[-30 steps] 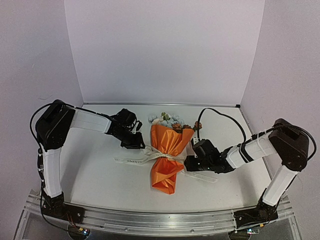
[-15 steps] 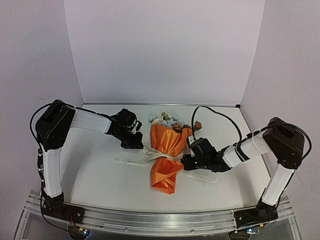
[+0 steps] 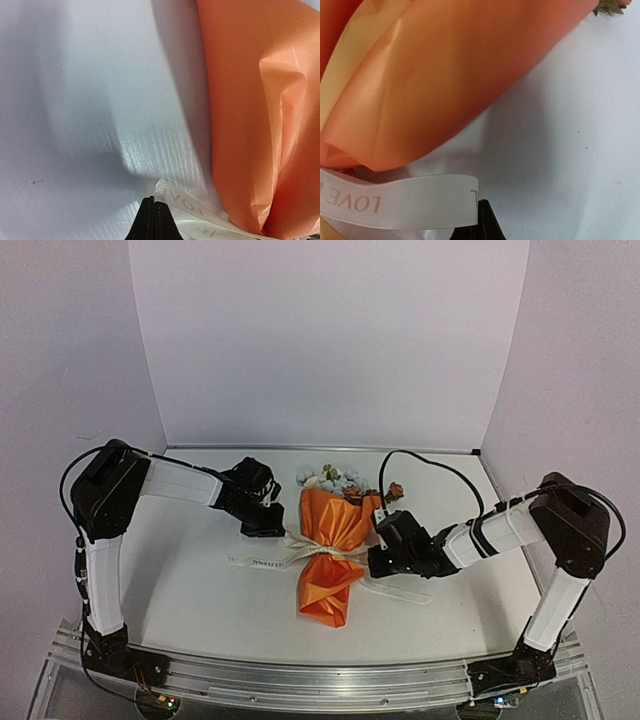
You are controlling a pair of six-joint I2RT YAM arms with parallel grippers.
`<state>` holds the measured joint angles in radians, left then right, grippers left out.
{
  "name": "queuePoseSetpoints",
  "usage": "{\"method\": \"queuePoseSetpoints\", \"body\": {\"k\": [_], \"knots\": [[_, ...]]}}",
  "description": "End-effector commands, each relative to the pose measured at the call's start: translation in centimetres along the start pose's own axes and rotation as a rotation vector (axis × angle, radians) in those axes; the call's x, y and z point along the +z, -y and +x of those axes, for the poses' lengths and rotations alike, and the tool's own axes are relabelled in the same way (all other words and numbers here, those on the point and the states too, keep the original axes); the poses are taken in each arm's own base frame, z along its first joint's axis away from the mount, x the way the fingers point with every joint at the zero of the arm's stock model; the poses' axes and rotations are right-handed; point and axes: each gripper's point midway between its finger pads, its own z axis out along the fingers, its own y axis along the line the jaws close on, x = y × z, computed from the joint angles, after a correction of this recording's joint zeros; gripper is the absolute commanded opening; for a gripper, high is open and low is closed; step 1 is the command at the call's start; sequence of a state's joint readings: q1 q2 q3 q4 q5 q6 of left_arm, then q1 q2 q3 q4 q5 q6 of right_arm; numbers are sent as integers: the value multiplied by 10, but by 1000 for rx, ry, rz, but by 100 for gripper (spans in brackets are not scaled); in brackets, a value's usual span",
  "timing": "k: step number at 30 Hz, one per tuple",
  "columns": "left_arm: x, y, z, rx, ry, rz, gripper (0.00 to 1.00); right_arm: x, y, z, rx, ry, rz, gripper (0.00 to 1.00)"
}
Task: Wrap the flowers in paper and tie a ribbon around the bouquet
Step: Tie the half-tied ribbon around the folded bouquet.
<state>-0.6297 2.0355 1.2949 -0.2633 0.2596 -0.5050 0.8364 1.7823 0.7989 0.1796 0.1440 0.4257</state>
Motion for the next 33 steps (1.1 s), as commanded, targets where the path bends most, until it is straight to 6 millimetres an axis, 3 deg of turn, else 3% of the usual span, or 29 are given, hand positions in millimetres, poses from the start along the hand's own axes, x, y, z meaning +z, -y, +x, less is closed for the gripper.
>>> {"method": "queuePoseSetpoints", "body": {"k": [1, 11, 23, 33], "knots": [[-28, -5, -18, -48, 92, -57, 0, -27, 15, -16, -31, -7, 92, 0], [-55, -24, -15, -110, 185, -120, 0, -55, 40, 0, -114, -140, 221, 0], [-75, -61, 3, -215, 231, -161, 0, -63, 63, 26, -70, -200, 308, 0], [-97, -103, 25, -344, 265, -200, 0, -77, 75, 19, -73, -167, 357, 0]]}}
